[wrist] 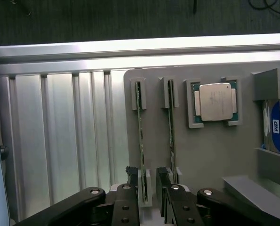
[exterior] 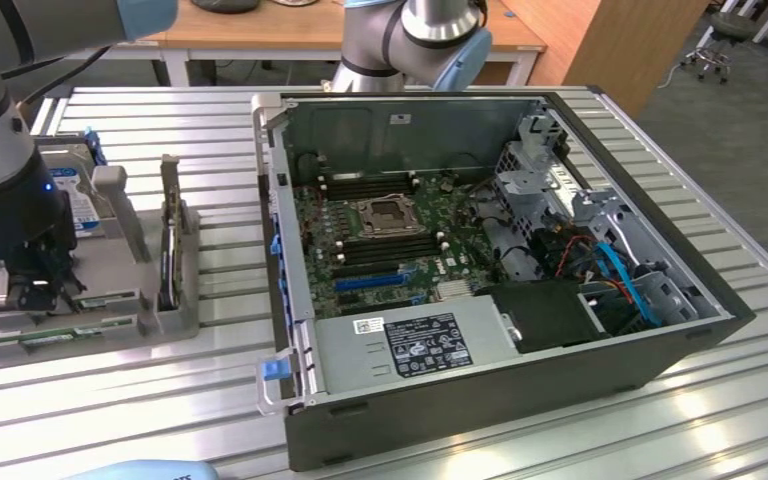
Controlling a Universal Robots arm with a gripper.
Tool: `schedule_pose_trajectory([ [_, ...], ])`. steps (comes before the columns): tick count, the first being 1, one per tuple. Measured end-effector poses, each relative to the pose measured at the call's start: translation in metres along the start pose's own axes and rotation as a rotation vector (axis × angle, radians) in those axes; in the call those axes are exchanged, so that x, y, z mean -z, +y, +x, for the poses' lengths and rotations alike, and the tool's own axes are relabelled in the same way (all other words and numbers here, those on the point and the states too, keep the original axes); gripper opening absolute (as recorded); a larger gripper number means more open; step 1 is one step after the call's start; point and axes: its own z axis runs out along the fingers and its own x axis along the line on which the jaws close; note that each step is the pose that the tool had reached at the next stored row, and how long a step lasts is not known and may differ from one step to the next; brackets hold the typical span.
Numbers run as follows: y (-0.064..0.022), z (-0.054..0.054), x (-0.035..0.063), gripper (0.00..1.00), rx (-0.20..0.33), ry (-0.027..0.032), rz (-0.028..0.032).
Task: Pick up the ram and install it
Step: 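Pick up the ram and move it above insertion slot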
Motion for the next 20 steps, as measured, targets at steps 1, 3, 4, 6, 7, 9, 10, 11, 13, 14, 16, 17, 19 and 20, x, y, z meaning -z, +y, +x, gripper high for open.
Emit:
schedule_pose_trajectory([
  [1, 0.0000, 0.000, -0.0005, 0.29, 0.000, 0.0003, -0.0003],
  [3, 0.0000, 0.000, -0.0021, 0.29, 0.000, 0.0002, -0.0002],
  [4, 0.0000, 0.000, -0.0028, 0.29, 0.000, 0.0002, -0.0002],
  [6, -0.0001, 0.000, -0.0042, 0.29, 0.000, 0.0002, -0.0002],
  [7, -0.0001, 0.000, -0.0050, 0.29, 0.000, 0.0002, -0.0002],
  [9, -0.0002, 0.000, -0.0067, 0.29, 0.000, 0.0003, -0.0003],
  [10, -0.0002, 0.000, -0.0076, 0.29, 0.000, 0.0003, -0.0003],
  [11, -0.0002, 0.000, -0.0085, 0.29, 0.000, 0.0003, -0.0002],
  [13, -0.0003, 0.000, -0.0105, 0.29, 0.000, 0.0002, -0.0002],
  [14, -0.0003, 0.000, -0.0113, 0.29, 0.000, 0.0002, -0.0002],
  [16, -0.0004, 0.000, -0.0130, 0.29, 0.000, 0.0003, -0.0002],
  [17, -0.0004, 0.000, -0.0138, 0.29, 0.000, 0.0003, -0.0003],
  [19, -0.0005, 0.000, -0.0155, 0.29, 0.000, 0.0002, -0.0002],
  [20, -0.0005, 0.000, -0.0160, 0.29, 0.000, 0.0003, -0.0003],
])
